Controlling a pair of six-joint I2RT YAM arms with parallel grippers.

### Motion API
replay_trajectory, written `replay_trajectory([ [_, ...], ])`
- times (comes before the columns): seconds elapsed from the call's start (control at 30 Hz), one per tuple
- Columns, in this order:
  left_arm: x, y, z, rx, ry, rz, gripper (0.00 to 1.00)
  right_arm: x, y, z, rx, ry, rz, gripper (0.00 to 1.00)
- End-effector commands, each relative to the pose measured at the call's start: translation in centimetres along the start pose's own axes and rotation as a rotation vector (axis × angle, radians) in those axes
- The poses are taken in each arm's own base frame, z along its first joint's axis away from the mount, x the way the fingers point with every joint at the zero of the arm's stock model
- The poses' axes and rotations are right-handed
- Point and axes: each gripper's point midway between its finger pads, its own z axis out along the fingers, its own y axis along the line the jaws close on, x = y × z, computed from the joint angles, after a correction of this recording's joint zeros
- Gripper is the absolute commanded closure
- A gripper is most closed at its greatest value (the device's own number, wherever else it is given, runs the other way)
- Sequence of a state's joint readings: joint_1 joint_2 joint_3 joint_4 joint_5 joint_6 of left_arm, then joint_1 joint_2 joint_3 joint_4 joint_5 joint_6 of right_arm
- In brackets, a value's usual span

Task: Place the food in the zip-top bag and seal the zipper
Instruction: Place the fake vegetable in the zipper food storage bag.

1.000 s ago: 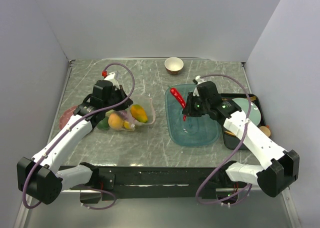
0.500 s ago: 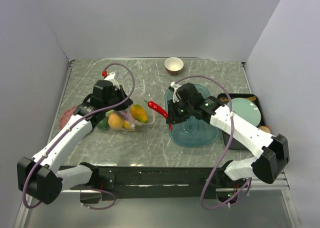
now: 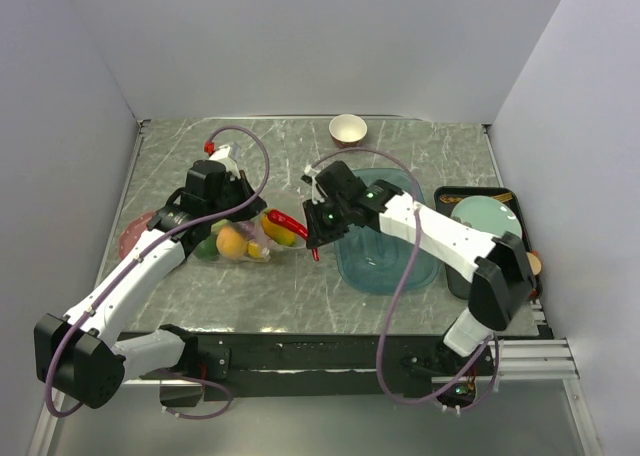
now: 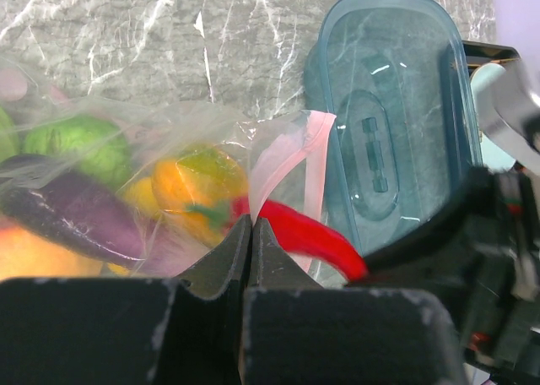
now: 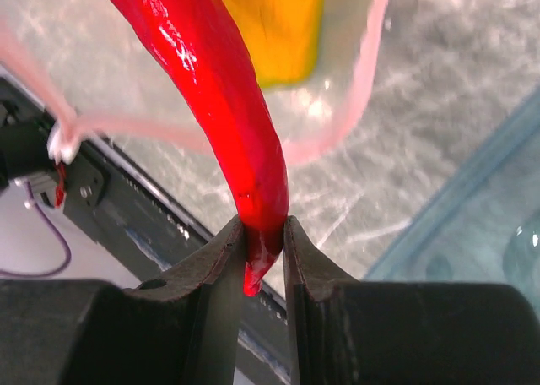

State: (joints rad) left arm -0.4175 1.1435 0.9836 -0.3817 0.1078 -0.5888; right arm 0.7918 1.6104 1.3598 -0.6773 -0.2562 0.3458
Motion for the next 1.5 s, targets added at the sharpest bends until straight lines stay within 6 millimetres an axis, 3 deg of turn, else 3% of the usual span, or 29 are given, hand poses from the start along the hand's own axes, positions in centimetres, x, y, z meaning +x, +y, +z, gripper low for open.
replay_trajectory([
  [0.0, -1.8, -1.4, -0.7, 0.045, -0.051, -0.001, 0.99, -3.0, 1.2, 0.8, -0.019, -0.038, -0.043, 0.84],
  [0.2, -1.8, -1.2, -1.0, 0.037, -0.056, 0.002, 0.99, -4.7, 1.6, 2.3, -0.024, -0.02, -0.067, 0.84],
  [0.6, -1.8, -1.3, -1.1, 0.039, -0.059, 0.0, 0.99, -8.2, 3.3, 2.8, -0.067, -0.095, -0.058, 0.8],
  [0.87, -1.9, -1.4, -1.2, 0.041, -0.065, -0.004, 0.99, -8.4, 4.2, 3.8, -0.122, -0.108, -0.002, 0.78],
  [1.07, -2.1, -1.5, -1.1, 0.045, -0.068, -0.005, 0.99, -8.4, 4.9, 4.6, -0.068, -0.133, 0.02, 0.77],
  [1.3, -2.1, -1.4, -1.4, 0.04, -0.076, -0.009, 0.99, -9.2, 3.8, 5.4, 0.037, -0.22, 0.094, 0.77],
  [1.47, -2.3, -1.5, -1.6, 0.041, -0.081, -0.006, 0.99, -10.3, 3.8, 4.8, 0.023, -0.329, 0.168, 0.77],
])
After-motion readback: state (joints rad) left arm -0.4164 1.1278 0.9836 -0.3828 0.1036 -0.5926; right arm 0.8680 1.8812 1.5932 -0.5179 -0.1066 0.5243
